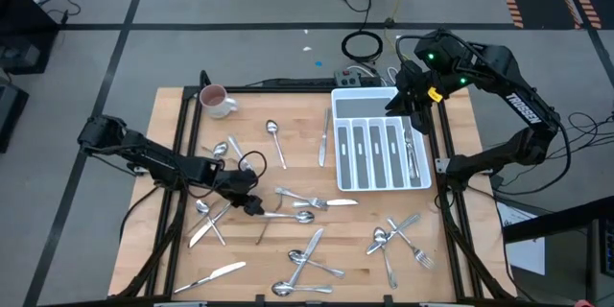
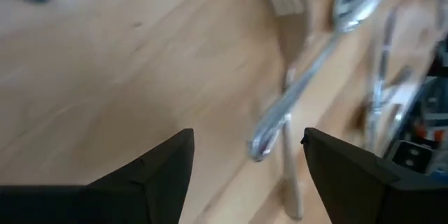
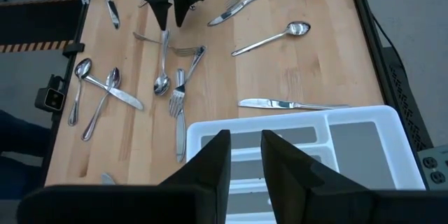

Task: Sort silverware
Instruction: Put the spoon in the middle section of the silverware tray

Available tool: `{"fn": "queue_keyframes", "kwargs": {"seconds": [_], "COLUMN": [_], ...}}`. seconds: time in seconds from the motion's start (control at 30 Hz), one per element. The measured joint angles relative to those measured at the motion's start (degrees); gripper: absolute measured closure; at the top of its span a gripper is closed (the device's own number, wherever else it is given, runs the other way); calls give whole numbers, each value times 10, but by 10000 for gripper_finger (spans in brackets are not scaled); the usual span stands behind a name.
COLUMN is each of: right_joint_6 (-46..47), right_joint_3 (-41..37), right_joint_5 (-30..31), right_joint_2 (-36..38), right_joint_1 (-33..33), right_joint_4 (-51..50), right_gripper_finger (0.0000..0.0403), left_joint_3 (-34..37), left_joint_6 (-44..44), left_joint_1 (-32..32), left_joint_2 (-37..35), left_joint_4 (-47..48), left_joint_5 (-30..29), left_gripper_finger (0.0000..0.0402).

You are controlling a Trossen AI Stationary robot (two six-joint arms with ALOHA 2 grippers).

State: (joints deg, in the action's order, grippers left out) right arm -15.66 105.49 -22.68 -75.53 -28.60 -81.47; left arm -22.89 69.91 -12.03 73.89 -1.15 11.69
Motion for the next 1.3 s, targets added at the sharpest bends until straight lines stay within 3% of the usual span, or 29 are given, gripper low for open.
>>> {"fn": "queue_keyframes", "kwargs": {"seconds": [0.2,0.87,1.3], "right_joint_6": [1,15,15], "right_joint_3": [0,0,0], "right_joint_5": [0,-2,-2], "right_joint_2": [0,0,0], "right_joint_1": [0,2,2], "right_joint_4": [0,0,0], "right_gripper_finger": [332,332,332], "left_joint_3": [21,45,54], "left_joint_6": [14,18,28], "left_joint_1": [0,0,1], "left_joint_2": [0,1,75], "left_joint_4": [-82,-116,-220], "left_joint_5": [1,-2,18], "left_gripper_finger": [127,128,128]}}
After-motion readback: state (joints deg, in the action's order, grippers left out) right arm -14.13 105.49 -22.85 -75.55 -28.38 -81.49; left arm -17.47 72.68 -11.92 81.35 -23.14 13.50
